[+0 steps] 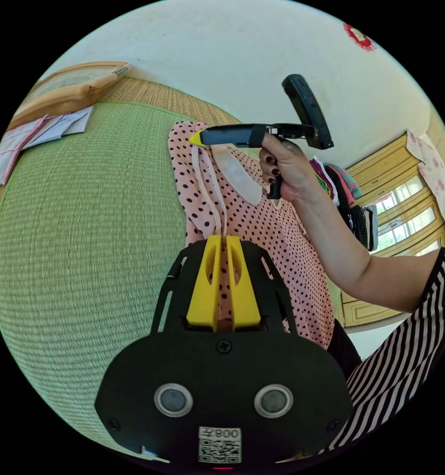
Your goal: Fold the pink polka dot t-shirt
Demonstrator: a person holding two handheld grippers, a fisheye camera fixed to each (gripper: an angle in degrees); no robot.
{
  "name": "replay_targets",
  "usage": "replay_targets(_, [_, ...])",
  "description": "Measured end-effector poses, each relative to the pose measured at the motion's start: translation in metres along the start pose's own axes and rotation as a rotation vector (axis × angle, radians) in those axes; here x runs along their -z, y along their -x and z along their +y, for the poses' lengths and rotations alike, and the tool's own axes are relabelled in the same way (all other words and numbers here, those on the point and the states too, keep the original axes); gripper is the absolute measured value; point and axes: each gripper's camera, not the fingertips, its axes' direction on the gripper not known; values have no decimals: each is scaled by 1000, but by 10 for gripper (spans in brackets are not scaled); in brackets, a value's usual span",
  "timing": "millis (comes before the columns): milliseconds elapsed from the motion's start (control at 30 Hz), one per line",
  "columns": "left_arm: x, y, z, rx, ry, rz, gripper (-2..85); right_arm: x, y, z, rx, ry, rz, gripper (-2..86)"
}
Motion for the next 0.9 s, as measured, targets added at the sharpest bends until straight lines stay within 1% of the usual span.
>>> replay_targets(100, [-8, -9, 15, -7, -24, -21, 17, 10, 13, 7, 2, 3, 31, 1])
replay_targets(233, [-26, -17, 31, -16, 7, -40, 20, 15, 21, 14, -17, 34, 86, 1])
replay_targets(467, [-50, -35, 75, -24, -13, -36, 34, 50, 37, 38, -52, 25, -35, 2])
replay_targets(633, [-60, -43, 109, -20, -41, -43, 49, 91, 48, 67, -102, -30, -110, 4])
replay_targets(833, [-71, -72, 158, -87, -25, -90, 59, 164, 66, 148, -241, -107, -229, 11])
replay_targets(900, [-72, -84, 185, -87, -6, -95, 53, 187, 82, 203, -305, -101, -293, 12])
